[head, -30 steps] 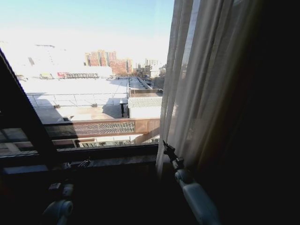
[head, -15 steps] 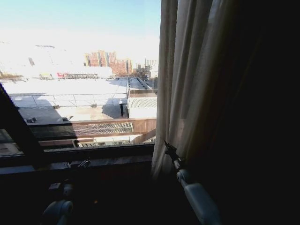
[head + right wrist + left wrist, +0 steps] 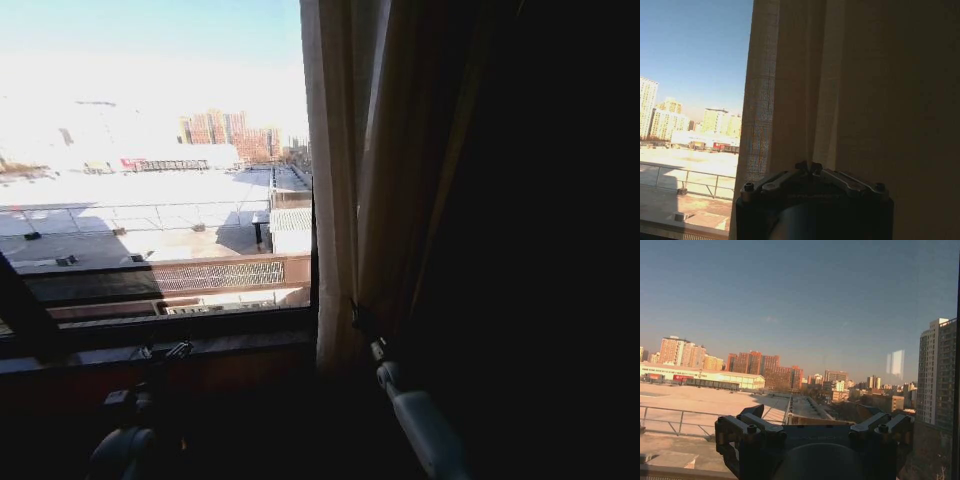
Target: Open the curtains by pulling them apart, changing their state from closed to fully open.
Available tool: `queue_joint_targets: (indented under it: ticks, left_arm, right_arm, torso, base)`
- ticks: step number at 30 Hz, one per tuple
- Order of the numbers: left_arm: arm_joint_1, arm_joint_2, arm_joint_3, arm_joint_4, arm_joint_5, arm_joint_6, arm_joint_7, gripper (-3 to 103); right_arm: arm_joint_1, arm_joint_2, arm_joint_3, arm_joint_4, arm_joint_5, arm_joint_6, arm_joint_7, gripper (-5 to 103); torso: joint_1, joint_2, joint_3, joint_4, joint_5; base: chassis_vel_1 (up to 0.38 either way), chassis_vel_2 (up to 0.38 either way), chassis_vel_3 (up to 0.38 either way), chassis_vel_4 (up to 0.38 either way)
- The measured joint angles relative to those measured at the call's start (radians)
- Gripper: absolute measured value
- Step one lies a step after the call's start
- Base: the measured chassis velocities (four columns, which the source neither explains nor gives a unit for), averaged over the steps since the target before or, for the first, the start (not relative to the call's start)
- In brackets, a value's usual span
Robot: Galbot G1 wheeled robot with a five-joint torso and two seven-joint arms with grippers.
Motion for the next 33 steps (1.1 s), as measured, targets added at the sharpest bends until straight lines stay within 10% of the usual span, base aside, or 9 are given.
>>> queue_joint_targets:
  ticks: [33]
  left_arm:
    - [0.0, 0.0, 0.0, 0.0, 0.0, 0.0, 0.0, 100]
  right_arm:
    - [-0.001, -0.012, 0.01, 0.003, -0.019, 0.002, -0.008, 0]
  torso:
    - [0.0, 0.0, 0.0, -0.0008, 0.0008]
  base:
    - [-0.067, -0.037, 0.072, 0.04]
